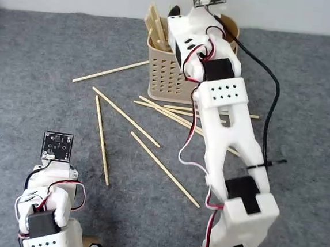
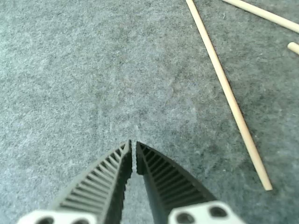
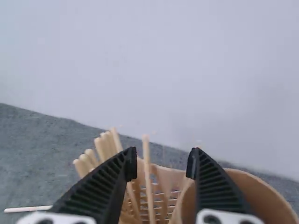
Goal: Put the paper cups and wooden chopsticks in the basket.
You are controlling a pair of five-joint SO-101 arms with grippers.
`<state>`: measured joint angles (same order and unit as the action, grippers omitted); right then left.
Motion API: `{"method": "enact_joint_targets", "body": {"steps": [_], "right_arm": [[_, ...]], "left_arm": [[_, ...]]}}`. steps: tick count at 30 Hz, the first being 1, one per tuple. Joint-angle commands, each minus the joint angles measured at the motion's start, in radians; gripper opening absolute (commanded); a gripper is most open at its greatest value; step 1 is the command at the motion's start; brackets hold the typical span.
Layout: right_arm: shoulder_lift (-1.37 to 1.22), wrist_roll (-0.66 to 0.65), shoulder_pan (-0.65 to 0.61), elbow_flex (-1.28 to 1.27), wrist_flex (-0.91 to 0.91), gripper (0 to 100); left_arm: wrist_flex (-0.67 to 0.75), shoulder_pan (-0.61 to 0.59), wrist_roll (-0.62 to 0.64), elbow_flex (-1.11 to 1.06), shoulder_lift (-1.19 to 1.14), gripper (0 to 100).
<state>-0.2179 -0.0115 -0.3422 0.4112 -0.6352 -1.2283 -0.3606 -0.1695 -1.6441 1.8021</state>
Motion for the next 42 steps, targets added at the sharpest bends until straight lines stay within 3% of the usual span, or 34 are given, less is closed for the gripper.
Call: {"method": "enact_joint_targets", "body": {"steps": [1,8,19,25,29,34,42], "right_arm": [[0.114,0.011,-0.051,0.055,-0.104,18.7],[0.105,0.081,-0.199,0.049,-0.173,18.6],[-0.271,0.040,-0.225,0.051,0.262,18.6],[-0.364,0.041,-0.226,0.051,0.337,18.6],[-0.302,0.041,-0.246,0.051,0.240,18.6],[-0.147,0.041,-0.300,0.049,-0.015,18.6],[0.160,0.035,-0.317,0.049,-0.427,18.6]], "left_arm": [[0.023,0.005,-0.011,0.005,0.017,1],[0.023,0.005,-0.011,0.005,0.017,1],[0.021,0.005,-0.011,0.005,0.017,1],[0.021,0.003,-0.011,0.010,0.017,1],[0.023,-0.091,-0.011,0.054,0.017,1],[0.066,-0.221,-0.021,0.139,0.017,2],[0.141,-0.232,0.017,0.248,0.012,2]]}}
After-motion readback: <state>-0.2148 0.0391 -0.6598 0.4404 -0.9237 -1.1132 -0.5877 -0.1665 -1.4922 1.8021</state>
